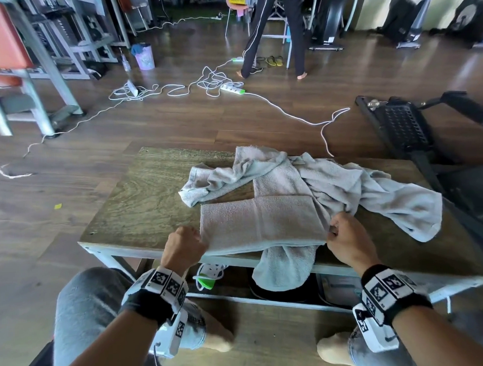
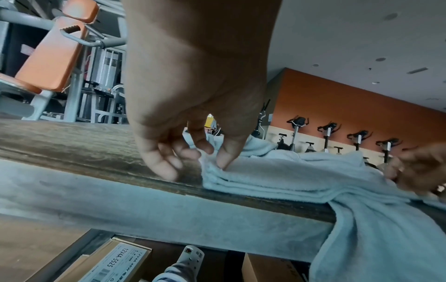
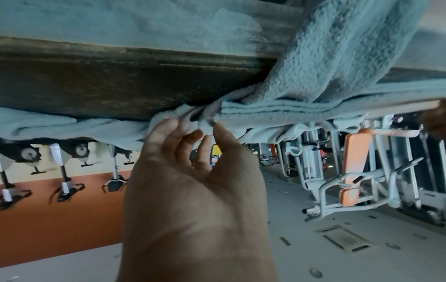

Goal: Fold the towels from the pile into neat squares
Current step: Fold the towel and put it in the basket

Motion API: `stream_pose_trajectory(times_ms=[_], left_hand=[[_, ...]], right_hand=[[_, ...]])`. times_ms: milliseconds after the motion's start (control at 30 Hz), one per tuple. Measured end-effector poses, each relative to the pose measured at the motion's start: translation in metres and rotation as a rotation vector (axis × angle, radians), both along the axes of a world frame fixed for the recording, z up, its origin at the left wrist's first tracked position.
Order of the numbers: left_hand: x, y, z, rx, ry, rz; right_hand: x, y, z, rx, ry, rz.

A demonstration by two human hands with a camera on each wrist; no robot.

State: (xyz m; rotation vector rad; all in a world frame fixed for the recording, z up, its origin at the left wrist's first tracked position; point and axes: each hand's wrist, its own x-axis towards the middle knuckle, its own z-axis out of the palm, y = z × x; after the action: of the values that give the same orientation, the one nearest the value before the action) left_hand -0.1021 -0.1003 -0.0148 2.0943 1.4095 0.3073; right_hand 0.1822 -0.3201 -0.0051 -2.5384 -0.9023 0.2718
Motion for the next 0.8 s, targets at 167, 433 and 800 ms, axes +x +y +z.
stream_pose_trajectory(times_ms=[167,433,800], left_hand=[[0.040,-0.003,-0.002,0.260,-0.074,-0.169],[0.124,-0.029,-0.028,0.255,0.010,-0.401],[0.125,-0.030,-0.056,0.271,0.173,-0.410]], right_hand=[[-0.019,0.038,0.007,0.096,-0.292,0.252],[-0.045,0.124,-0.034,-0.019,-0.121,0.472],[-0.042,0.113,-0.069,-0.049,-0.245,0.473]])
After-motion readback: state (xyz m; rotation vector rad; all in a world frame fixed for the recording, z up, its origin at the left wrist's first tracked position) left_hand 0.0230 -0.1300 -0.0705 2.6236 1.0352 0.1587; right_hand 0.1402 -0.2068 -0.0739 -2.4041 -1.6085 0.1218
